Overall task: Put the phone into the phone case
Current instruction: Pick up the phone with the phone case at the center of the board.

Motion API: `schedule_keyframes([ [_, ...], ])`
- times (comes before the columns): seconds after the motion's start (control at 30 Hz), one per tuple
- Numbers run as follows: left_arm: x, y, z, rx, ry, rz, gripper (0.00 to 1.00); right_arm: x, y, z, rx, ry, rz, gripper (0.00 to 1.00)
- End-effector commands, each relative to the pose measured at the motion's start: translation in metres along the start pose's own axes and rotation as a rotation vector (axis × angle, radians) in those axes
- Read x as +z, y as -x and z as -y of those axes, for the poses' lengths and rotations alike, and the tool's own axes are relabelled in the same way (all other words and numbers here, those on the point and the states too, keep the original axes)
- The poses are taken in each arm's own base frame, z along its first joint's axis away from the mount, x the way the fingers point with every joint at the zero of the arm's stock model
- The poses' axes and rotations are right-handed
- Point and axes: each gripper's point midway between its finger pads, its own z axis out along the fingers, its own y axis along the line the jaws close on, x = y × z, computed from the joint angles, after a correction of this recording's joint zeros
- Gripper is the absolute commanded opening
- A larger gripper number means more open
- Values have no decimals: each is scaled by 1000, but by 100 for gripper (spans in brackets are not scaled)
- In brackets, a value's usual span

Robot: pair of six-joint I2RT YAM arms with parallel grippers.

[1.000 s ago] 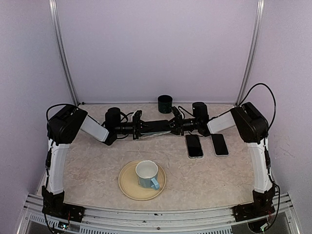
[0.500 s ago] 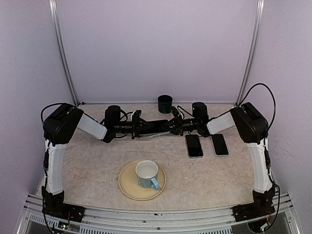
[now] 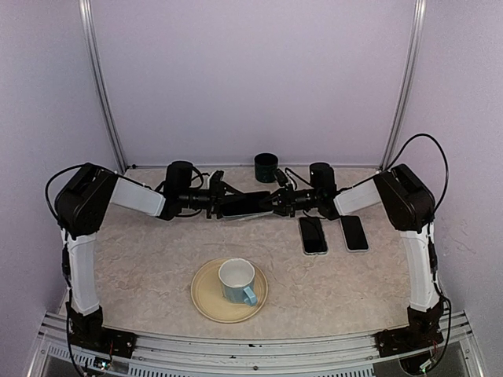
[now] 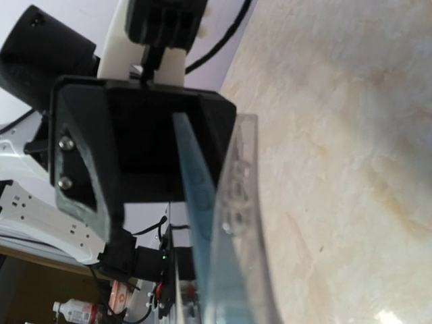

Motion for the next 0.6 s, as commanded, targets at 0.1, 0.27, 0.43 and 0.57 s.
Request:
schedule_keyframes([
  [0.1,-20,18,23,42,30,59,56,-14,10,-28,-79,16,16,0],
  [0.27,-28,21,27,63,57,76,57,-20,13,-34,-92,16,30,0],
  [0.43,-43,30,37,103,86,107,59,-26,14,-42,-112,21,37,0],
  [0.57,-53,32,38,125,115,119,61,-30,15,-51,-140,29,36,0],
])
